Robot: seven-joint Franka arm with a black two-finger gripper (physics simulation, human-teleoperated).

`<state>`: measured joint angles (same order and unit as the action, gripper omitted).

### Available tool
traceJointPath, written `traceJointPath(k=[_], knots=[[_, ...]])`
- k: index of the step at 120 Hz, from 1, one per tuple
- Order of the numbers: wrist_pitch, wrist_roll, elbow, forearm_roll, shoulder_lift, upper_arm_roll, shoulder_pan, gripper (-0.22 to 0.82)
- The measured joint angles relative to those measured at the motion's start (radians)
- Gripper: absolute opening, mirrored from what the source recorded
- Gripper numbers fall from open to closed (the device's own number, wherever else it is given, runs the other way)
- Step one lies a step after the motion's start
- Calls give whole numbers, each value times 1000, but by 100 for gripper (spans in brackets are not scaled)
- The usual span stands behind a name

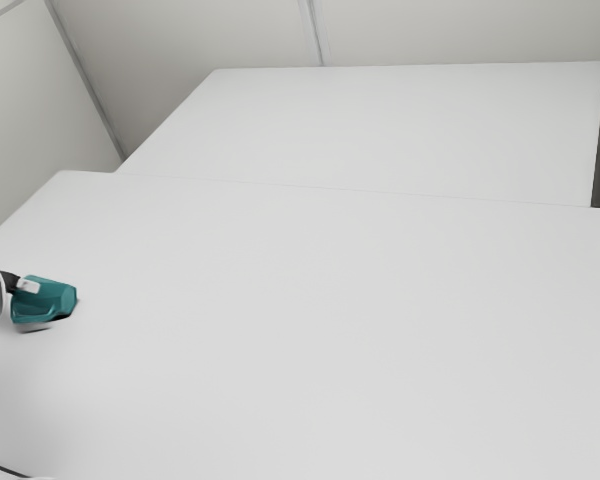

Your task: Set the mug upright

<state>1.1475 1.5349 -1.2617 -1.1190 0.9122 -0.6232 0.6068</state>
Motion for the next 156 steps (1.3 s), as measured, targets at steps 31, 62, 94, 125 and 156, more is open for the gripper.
traceJointPath(k=[31,62,94,125,156], knots=[[3,2,-5,-4,0,1,-5,42],[-1,4,-9,-16,-2,1,-9,16],[-1,5,-18,-23,-5,4,-14,-6],[5,6,-32,-44,-17,4,-25,-12],[5,5,-33,-70,-101,5,-91,-17]])
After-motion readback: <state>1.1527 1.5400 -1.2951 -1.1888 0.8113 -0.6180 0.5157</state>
